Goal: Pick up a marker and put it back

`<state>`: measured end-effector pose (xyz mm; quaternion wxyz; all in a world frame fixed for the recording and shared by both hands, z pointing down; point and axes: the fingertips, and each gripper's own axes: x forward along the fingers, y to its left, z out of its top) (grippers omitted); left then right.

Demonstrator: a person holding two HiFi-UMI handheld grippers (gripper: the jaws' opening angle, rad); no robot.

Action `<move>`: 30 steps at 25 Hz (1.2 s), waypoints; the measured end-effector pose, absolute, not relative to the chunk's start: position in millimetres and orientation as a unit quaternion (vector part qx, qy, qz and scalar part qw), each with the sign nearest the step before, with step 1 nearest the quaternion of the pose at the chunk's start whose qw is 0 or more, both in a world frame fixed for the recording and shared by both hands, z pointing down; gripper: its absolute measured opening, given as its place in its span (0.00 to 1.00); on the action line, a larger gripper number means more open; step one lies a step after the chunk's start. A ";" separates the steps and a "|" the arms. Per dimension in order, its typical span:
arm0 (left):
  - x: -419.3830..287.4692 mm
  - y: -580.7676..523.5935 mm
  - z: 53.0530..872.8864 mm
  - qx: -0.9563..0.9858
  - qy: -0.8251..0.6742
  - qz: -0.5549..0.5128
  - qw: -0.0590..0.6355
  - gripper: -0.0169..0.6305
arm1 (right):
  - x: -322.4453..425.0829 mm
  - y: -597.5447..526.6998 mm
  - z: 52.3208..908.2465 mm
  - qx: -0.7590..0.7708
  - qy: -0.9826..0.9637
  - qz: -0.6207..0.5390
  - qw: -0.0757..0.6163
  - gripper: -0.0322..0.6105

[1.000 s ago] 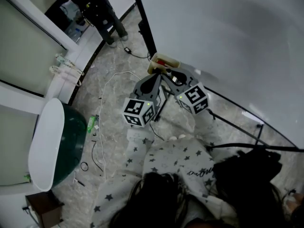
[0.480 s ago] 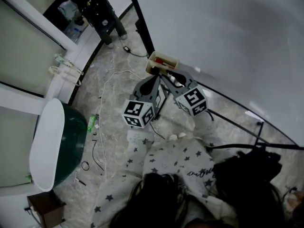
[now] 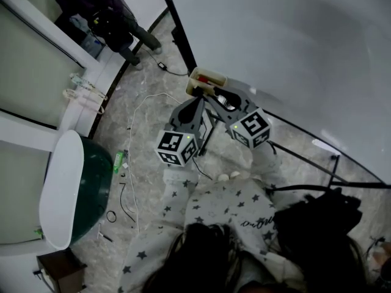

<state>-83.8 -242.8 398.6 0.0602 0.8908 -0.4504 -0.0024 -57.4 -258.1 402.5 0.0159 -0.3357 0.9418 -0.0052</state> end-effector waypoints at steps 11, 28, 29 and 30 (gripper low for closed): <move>-75.4 -227.2 348.0 0.896 -0.443 -0.004 0.024 0.03 | -46.6 -237.5 346.4 -0.310 0.950 0.014 0.020 0.22; -59.8 -204.4 311.3 0.910 -0.413 -0.013 0.004 0.03 | -39.3 -210.9 303.3 -0.287 0.957 -0.004 0.042 0.06; -59.9 -203.7 311.4 0.910 -0.414 -0.013 0.005 0.03 | -39.5 -210.0 303.3 -0.286 0.957 -0.005 0.041 0.06; -59.9 -203.1 311.7 0.910 -0.414 -0.012 0.006 0.03 | -39.8 -209.1 303.3 -0.285 0.958 -0.006 0.041 0.06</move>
